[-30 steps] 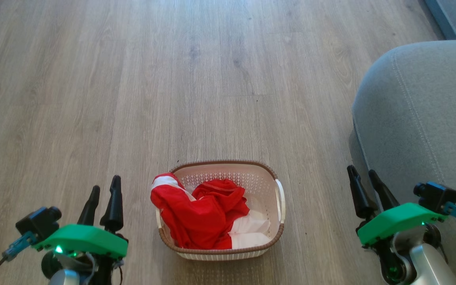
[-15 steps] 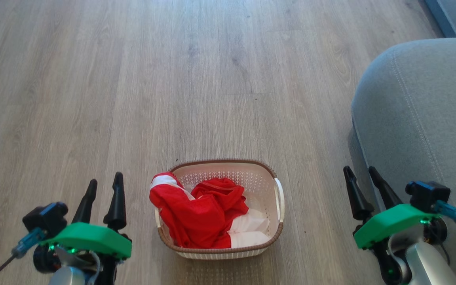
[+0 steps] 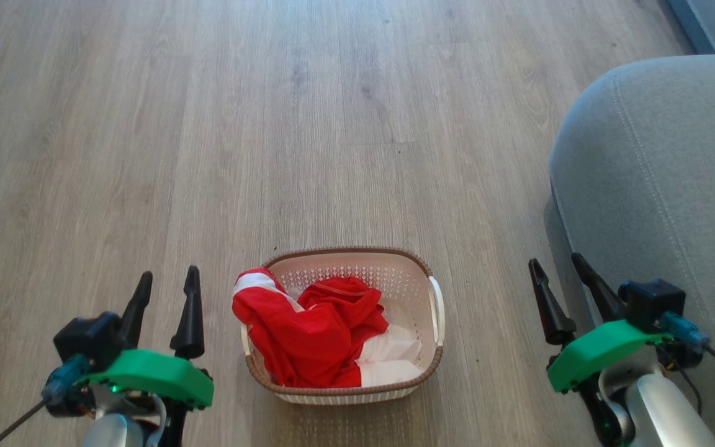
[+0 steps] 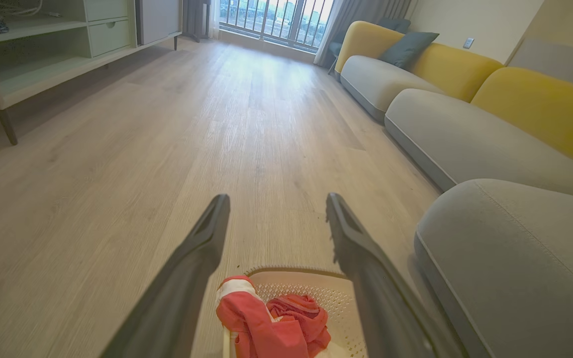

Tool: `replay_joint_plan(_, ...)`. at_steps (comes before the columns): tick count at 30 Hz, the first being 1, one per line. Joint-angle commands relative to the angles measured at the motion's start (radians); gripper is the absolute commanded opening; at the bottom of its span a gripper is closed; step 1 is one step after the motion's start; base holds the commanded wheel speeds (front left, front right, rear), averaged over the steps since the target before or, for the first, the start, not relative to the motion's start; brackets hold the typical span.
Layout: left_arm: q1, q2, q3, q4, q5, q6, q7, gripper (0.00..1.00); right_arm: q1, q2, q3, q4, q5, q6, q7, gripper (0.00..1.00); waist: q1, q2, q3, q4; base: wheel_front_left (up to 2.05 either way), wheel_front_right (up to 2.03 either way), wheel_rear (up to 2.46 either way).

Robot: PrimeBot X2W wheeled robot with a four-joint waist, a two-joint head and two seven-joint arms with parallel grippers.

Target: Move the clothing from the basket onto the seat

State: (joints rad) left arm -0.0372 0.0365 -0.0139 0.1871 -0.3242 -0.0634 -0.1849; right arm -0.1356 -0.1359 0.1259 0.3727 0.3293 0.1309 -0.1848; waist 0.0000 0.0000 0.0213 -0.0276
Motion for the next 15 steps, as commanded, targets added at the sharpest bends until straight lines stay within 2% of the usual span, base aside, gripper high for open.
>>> replay_joint_plan(1,-0.045,0.012,0.021,-0.039,0.028,0.008,-0.015,1.00,-0.049,-0.018,0.020,-0.029,-0.025,0.000,-0.015,1.00,0.0000,0.0000,0.001,0.000,0.00,0.00,0.00)
replay_joint_plan(15,-0.045,0.013,0.024,-0.046,0.195,0.016,-0.056,1.00,-0.060,-0.024,0.036,-0.024,-0.188,0.000,-0.056,1.00,0.0000,0.0000,0.008,-0.003,0.00,0.00,0.00)
